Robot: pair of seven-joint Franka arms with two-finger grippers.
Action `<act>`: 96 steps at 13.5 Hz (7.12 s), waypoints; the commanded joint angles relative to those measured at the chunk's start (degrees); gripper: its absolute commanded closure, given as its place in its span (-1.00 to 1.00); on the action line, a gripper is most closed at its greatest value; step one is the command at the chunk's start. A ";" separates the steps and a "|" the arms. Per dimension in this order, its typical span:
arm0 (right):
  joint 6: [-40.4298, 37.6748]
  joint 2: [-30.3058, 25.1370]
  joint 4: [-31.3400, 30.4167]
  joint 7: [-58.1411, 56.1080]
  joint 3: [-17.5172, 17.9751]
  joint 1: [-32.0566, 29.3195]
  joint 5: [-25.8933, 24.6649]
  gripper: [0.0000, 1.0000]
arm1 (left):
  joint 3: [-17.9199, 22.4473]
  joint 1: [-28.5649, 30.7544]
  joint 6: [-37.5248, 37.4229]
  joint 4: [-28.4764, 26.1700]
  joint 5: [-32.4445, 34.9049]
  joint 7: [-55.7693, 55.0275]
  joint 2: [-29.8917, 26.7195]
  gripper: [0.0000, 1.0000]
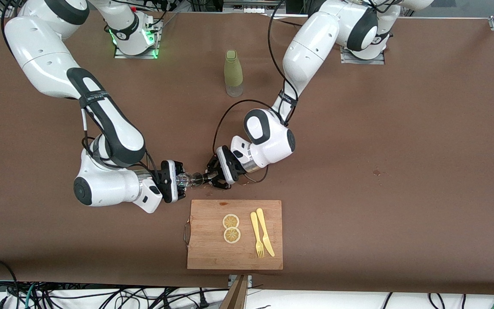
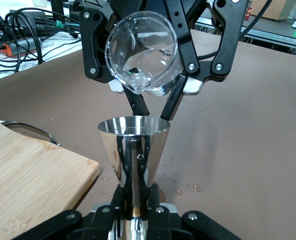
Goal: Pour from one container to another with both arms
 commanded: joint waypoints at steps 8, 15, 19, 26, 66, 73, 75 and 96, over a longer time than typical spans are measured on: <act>-2.22 -0.13 1.52 6.10 2.13 -0.06 -7.27 0.48 | 1.19 -0.67 0.88 2.76 -2.45 -0.20 1.91 1.00; -1.95 0.05 1.69 6.28 2.92 0.47 -7.71 0.48 | 1.28 -0.76 0.87 3.64 -2.45 -0.37 1.91 1.00; -1.87 0.05 1.69 6.02 3.10 0.56 -7.97 0.48 | 1.36 -0.76 0.88 3.73 -2.45 -1.61 1.91 1.00; -1.69 0.31 1.43 -2.58 2.49 -1.90 0.01 0.46 | 1.36 -0.76 0.88 3.73 -2.45 -1.61 2.17 1.00; -17.08 2.33 -19.66 -67.55 -42.60 -4.19 72.97 -0.02 | 7.16 50.83 -86.85 -6.64 29.98 63.17 -0.47 1.00; -19.26 1.89 -16.42 -65.44 -46.64 -4.19 71.92 -1.00 | 7.16 51.62 -85.35 -6.64 29.28 64.23 0.68 1.00; -21.98 1.81 -15.19 -62.82 -49.09 -4.19 70.52 -1.00 | 7.25 51.62 -85.08 -6.73 29.19 64.23 1.11 1.00; -36.84 -9.51 22.70 34.97 -56.75 4.06 40.83 -1.00 | 18.83 48.99 -76.65 -5.32 29.36 59.83 -5.81 -1.00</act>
